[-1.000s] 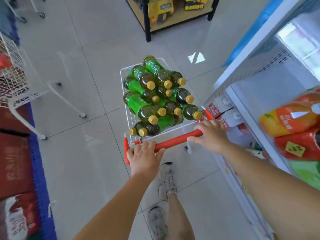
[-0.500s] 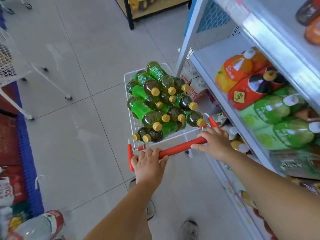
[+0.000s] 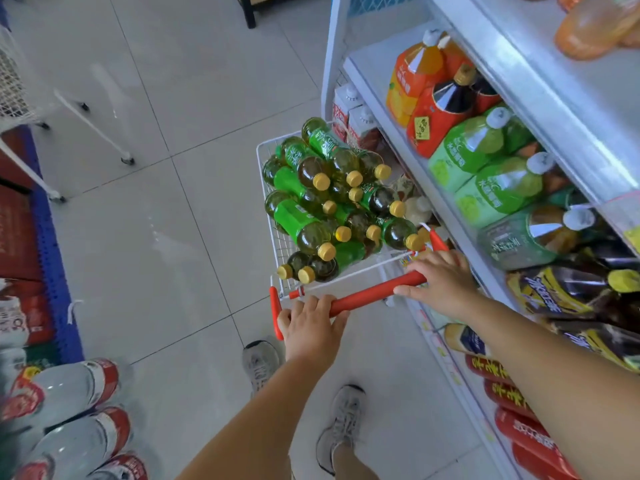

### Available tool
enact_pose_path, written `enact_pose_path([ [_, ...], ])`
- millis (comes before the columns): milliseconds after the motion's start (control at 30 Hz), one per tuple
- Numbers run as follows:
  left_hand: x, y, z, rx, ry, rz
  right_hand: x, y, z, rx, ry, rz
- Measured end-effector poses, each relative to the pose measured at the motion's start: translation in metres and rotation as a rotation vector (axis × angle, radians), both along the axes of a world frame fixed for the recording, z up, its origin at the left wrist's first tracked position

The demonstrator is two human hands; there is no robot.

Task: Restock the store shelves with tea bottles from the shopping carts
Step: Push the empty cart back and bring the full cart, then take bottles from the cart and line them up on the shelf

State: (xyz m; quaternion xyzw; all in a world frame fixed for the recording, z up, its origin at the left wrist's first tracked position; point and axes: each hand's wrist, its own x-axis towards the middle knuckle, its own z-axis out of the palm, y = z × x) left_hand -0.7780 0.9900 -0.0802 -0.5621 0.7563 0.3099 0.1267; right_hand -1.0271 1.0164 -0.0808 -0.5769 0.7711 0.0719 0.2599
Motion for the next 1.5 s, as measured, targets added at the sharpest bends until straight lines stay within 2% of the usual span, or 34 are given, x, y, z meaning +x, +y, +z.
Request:
enact_pose_path([
  [300,-0.011,0.025,0.007,0.132,0.059,0.011,-0.012,0.032,0.007,0.057,-0.025,-0.026],
  [400,-0.001,0.008,0.018,0.225,0.222,0.137,0.001,0.023,0.024,0.132,0.005,-0.087],
  [500,0.01,-0.025,0.038,0.224,0.387,0.224,0.034,0.008,0.041,0.0,0.077,-0.107],
  [533,0.014,-0.038,0.044,0.203,0.401,0.222,0.048,0.0,0.046,-0.085,0.022,-0.149],
  [600,0.024,-0.071,0.051,0.176,0.393,0.229,0.077,-0.024,0.052,-0.19,-0.219,-0.319],
  [667,0.036,-0.105,0.051,0.168,0.376,0.217,0.101,-0.055,0.055,-0.189,-0.413,-0.483],
  [700,0.043,-0.123,0.05,0.166,0.366,0.201,0.11,-0.073,0.054,-0.196,-0.442,-0.541],
  [900,0.077,-0.236,0.035,0.141,0.329,-0.051,0.131,-0.168,0.041,-0.225,-0.515,-0.956],
  [1067,0.077,-0.317,0.035,0.147,0.3,-0.26,0.137,-0.214,0.024,-0.234,-0.566,-1.282],
  [1200,0.055,-0.354,0.032,0.132,0.315,-0.402,0.143,-0.228,0.022,-0.278,-0.499,-1.498],
  [1367,0.015,-0.377,0.021,0.125,0.344,-0.562,0.143,-0.239,0.02,-0.299,-0.466,-1.634],
  [1500,-0.022,-0.389,0.028,0.15,0.282,-0.77,0.144,-0.243,0.043,-0.323,-0.442,-1.565],
])
